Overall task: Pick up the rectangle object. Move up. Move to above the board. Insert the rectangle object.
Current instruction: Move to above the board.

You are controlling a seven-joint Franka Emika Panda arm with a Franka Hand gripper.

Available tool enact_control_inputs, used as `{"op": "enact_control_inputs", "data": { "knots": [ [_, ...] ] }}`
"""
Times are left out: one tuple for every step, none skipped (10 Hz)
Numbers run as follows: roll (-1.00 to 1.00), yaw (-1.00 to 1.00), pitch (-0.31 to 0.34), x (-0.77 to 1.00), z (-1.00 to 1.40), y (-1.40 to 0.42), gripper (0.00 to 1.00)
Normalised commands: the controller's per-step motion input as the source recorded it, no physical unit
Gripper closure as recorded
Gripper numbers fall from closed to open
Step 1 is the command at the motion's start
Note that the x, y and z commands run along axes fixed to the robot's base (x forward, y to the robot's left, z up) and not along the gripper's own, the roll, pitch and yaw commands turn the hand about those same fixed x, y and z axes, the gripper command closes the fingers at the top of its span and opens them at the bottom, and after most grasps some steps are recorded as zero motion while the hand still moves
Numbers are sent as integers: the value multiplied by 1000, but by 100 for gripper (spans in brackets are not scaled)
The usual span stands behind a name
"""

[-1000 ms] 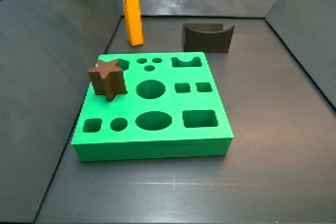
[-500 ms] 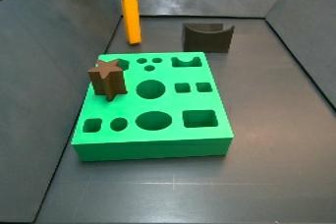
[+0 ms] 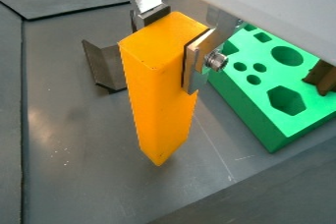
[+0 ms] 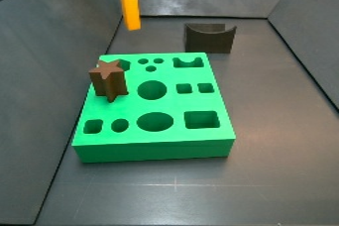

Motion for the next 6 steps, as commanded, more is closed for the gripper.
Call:
{"op": "enact_control_inputs", "data": {
  "knots": [
    [64,190,120,-730,1000,-121,100],
    [93,128,48,-599,880,-82,100],
    [102,102,30,-524,796,-59,100],
    [104,64,15,-362,609,-27,100],
    [88,48,5,-228,461,-12,100],
    [68,31,14,-69,240,2,100]
  ]
}}
